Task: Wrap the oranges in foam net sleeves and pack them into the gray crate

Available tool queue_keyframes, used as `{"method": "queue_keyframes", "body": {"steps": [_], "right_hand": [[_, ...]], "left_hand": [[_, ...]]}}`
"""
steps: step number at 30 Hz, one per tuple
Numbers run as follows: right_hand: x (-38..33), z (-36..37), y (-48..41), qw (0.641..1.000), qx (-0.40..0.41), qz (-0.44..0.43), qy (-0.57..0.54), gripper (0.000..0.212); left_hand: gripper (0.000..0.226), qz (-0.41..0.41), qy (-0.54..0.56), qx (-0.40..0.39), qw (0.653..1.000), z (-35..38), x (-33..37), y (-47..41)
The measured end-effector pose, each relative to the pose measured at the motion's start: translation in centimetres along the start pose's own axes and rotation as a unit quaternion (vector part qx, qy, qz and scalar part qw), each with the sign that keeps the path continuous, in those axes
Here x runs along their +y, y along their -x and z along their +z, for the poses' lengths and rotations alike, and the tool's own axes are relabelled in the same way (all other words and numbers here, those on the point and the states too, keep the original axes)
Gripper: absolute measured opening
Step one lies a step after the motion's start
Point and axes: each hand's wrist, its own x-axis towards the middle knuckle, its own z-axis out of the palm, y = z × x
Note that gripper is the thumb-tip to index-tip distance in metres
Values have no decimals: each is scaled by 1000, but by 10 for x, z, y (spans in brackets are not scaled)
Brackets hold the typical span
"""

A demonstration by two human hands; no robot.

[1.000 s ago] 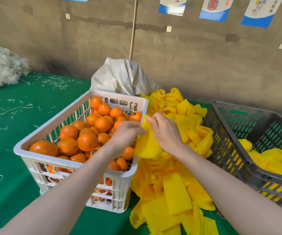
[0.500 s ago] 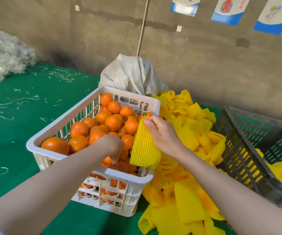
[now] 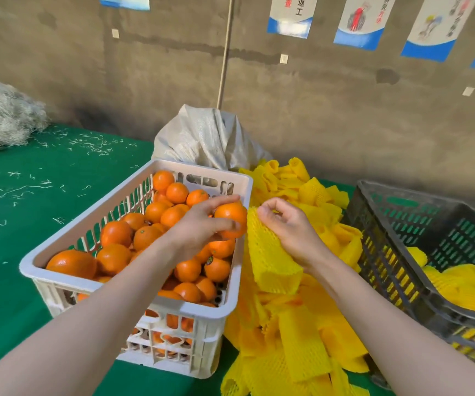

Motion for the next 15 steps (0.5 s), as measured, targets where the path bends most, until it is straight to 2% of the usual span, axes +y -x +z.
{"method": "queue_keyframes", "body": {"steps": [4, 7, 10, 13, 15], "right_hand": [[-12, -5, 21, 997, 12, -16, -75, 15], [-9, -3, 31, 996, 78, -34, -16, 13], [2, 0, 43, 975, 182, -88, 93, 15], [8, -3, 55, 921, 304, -163, 179, 18], [12, -14, 58, 901, 333, -197, 199, 24]], "left_hand": [[34, 35, 207, 40, 977, 43, 2, 6], [44, 27, 323, 63, 944, 75, -3, 12], [42, 39, 322, 106, 940, 99, -6, 16], [45, 65, 304, 122, 943, 116, -9, 20], [51, 72, 313, 111, 940, 126, -11, 22]]}}
